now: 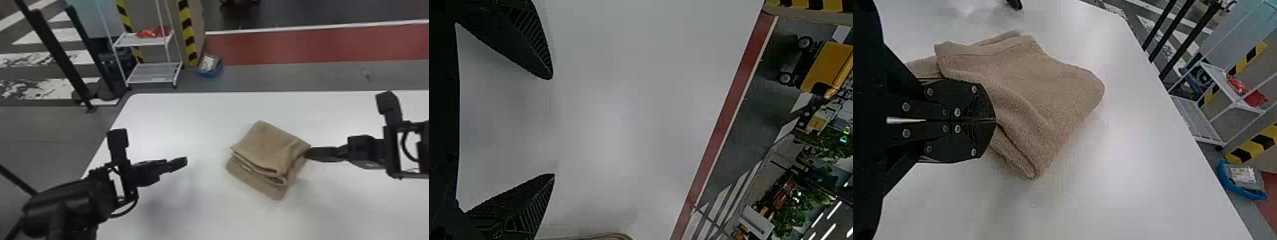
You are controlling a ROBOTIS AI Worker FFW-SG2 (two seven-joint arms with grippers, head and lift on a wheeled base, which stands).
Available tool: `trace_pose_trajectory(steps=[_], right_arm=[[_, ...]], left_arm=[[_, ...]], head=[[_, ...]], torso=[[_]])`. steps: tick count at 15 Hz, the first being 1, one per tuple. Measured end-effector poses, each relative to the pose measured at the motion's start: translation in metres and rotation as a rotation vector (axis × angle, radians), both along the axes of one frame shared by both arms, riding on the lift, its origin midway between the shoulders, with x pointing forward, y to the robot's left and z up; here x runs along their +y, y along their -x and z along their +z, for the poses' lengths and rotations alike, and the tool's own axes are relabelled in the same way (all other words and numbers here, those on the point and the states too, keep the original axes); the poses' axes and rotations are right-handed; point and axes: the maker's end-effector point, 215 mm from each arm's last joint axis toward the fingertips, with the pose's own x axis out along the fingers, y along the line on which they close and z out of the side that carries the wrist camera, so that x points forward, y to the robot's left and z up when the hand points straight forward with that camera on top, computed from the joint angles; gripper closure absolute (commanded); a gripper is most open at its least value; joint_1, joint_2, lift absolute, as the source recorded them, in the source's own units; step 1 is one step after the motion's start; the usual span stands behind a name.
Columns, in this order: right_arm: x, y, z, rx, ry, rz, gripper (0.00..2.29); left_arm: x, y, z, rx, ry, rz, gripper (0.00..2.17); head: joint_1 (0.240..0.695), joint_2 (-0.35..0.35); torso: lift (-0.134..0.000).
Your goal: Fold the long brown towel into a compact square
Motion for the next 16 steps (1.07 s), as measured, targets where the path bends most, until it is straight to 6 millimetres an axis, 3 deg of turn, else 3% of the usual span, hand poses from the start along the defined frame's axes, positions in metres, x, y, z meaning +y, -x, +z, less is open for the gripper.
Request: trace_pose_trajectory(steps=[3, 5, 7, 11, 14, 16], right_arm=[[-0.016, -0.013, -0.012, -0.002, 0.073, -0.023, 2.04], [-0.017, -0.029, -0.024, -0.022, 0.123, -0.022, 2.04], [-0.009, -0.045, -0.03, -0.066, 0.14, -0.015, 2.04], [0.013, -0.072, -0.021, -0.166, 0.122, -0.005, 2.04], [0.019, -0.085, -0.016, -0.226, 0.119, -0.006, 2.04], [0.021, -0.089, -0.017, -0.243, 0.12, 0.002, 2.04]], left_arm=[[-0.003, -0.001, 0.0, -0.001, -0.001, -0.006, 0.08], [-0.004, 0.0, 0.001, -0.002, 0.002, -0.011, 0.08], [-0.008, 0.001, 0.002, -0.006, 0.011, -0.026, 0.08], [-0.03, -0.002, 0.004, -0.031, 0.008, -0.073, 0.08], [-0.05, -0.005, 0.007, -0.055, 0.007, -0.109, 0.08], [-0.053, -0.005, 0.008, -0.058, 0.006, -0.114, 0.08]], head=[[0.695, 0.125], [0.695, 0.12], [0.695, 0.121], [0.695, 0.12], [0.695, 0.103], [0.695, 0.1]], torso=[[-0.12], [-0.12], [-0.12], [-0.12], [-0.12], [-0.12]])
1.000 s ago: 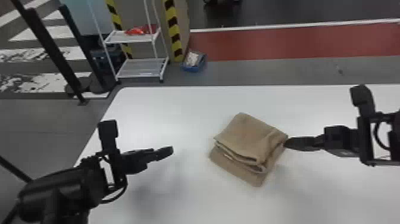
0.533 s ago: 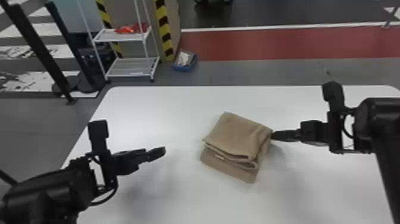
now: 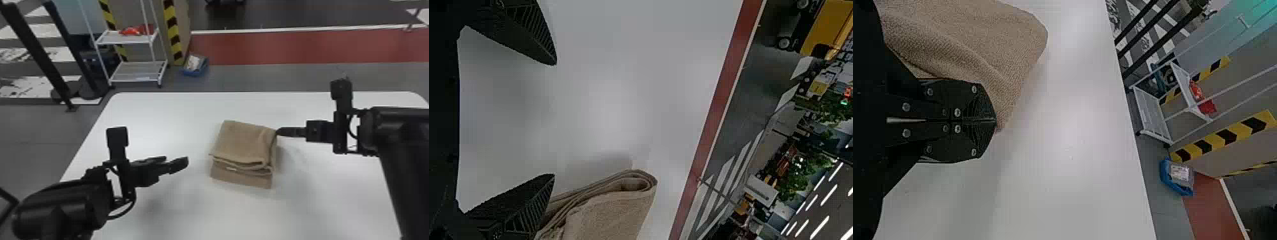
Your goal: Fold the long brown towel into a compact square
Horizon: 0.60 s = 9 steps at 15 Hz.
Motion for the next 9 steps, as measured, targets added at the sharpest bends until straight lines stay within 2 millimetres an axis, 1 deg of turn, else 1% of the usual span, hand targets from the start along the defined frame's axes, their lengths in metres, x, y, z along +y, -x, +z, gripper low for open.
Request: trace_pose_trajectory(steps=[1, 2, 3, 4, 5, 6, 7, 8, 9], right_arm=[[0.002, 0.001, 0.001, -0.007, -0.005, 0.011, 2.02], [0.003, 0.004, 0.005, -0.023, -0.002, 0.024, 1.75], [0.002, 0.009, 0.016, -0.061, 0.012, 0.056, 1.41], [0.005, 0.016, 0.032, -0.107, 0.023, 0.107, 0.76], [0.012, 0.022, 0.048, -0.147, 0.026, 0.161, 0.3], [0.025, 0.033, 0.062, -0.185, 0.052, 0.23, 0.17], [0.037, 0.044, 0.067, -0.209, 0.098, 0.299, 0.12], [0.054, 0.062, 0.066, -0.223, 0.162, 0.399, 0.12], [0.069, 0.077, 0.062, -0.226, 0.224, 0.49, 0.13]], left_arm=[[0.003, 0.001, 0.0, 0.0, -0.001, 0.004, 0.08], [0.007, 0.002, 0.0, 0.0, -0.003, 0.01, 0.08], [0.013, 0.003, 0.0, -0.001, -0.004, 0.021, 0.08], [0.02, 0.003, 0.0, -0.001, -0.006, 0.033, 0.08], [0.023, 0.002, 0.001, -0.003, -0.006, 0.039, 0.08], [0.024, 0.002, 0.002, -0.005, -0.006, 0.042, 0.08], [0.025, 0.001, 0.003, -0.006, -0.006, 0.043, 0.08], [0.025, 0.001, 0.003, -0.006, -0.006, 0.043, 0.08], [0.026, 0.001, 0.003, -0.006, -0.005, 0.045, 0.08]], head=[[0.695, 0.102], [0.695, 0.111], [0.695, 0.116], [0.695, 0.123], [0.695, 0.133], [0.695, 0.143], [0.695, 0.156], [0.695, 0.187], [0.695, 0.201]], torso=[[-0.12], [-0.12], [-0.12], [-0.12], [-0.12], [-0.12], [-0.12], [-0.12], [-0.12]])
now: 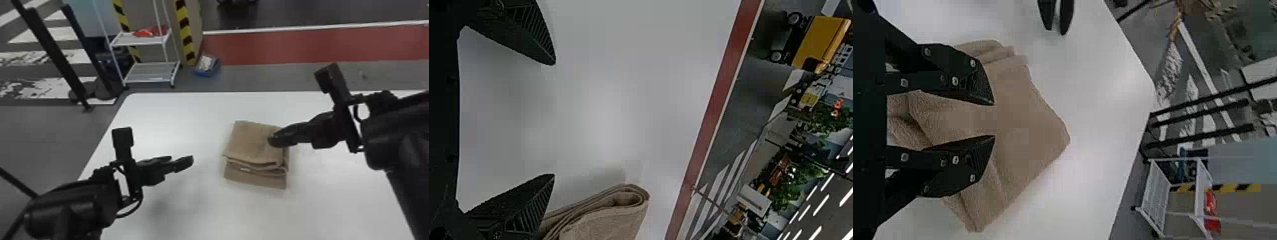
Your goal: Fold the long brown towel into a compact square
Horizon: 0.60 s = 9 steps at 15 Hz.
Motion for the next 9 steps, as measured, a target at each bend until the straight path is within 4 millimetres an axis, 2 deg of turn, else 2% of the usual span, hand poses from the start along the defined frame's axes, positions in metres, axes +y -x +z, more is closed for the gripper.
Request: trace_pose_trajectory(steps=[3, 7, 9], right_arm=[[0.018, 0.024, -0.01, 0.0, 0.145, 0.14, 0.16], [0.019, 0.031, -0.009, -0.005, 0.25, 0.222, 0.19], [0.016, 0.029, -0.016, -0.016, 0.328, 0.244, 0.22]], left_arm=[[0.006, 0.001, -0.001, 0.003, -0.001, 0.012, 0.08], [0.013, 0.001, -0.002, 0.005, -0.006, 0.027, 0.08], [0.013, 0.001, -0.002, 0.005, -0.008, 0.029, 0.08]], head=[[0.695, 0.234], [0.695, 0.25], [0.695, 0.249]], torso=[[-0.12], [-0.12], [-0.12]])
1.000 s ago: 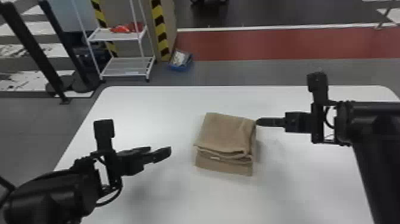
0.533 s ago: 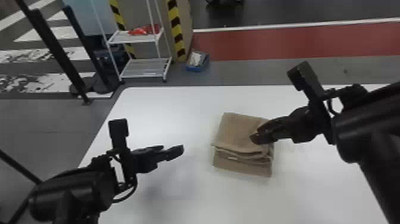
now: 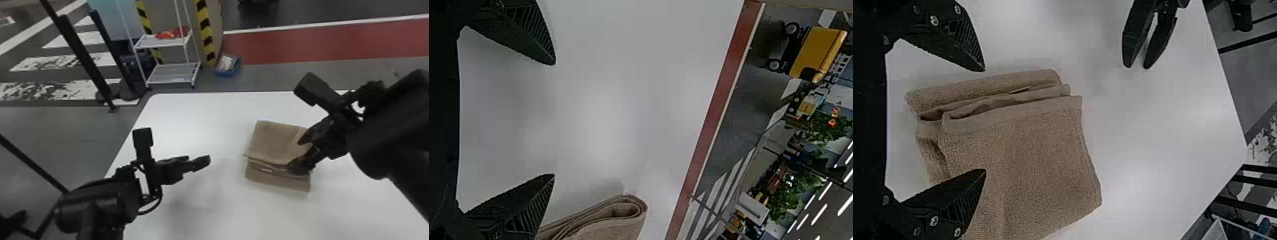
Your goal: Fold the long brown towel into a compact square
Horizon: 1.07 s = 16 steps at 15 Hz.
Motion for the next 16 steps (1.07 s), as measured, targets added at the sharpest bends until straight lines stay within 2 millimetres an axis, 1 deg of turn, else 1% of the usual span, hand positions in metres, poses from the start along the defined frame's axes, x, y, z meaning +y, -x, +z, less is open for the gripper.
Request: trace_pose_trajectory(steps=[4, 8, 11, 13, 16], right_arm=[[-0.004, -0.003, -0.023, -0.015, 0.125, 0.023, 0.22], [0.004, -0.008, -0.026, -0.061, 0.188, 0.05, 0.26], [0.015, -0.009, -0.024, -0.094, 0.223, 0.075, 0.26], [0.018, -0.009, -0.024, -0.101, 0.243, 0.087, 0.26], [0.019, -0.008, -0.032, -0.099, 0.281, 0.101, 0.26]], left_arm=[[-0.001, 0.003, -0.004, 0.008, 0.001, 0.002, 0.08], [0.001, 0.007, -0.008, 0.016, -0.001, 0.005, 0.08], [0.002, 0.009, -0.01, 0.019, -0.002, 0.007, 0.08], [0.002, 0.01, -0.01, 0.02, -0.002, 0.006, 0.08], [0.002, 0.01, -0.01, 0.021, -0.002, 0.005, 0.08]], head=[[0.695, 0.241], [0.695, 0.25], [0.695, 0.264], [0.695, 0.268], [0.695, 0.269]], torso=[[-0.12], [-0.12], [-0.12], [-0.12], [-0.12]])
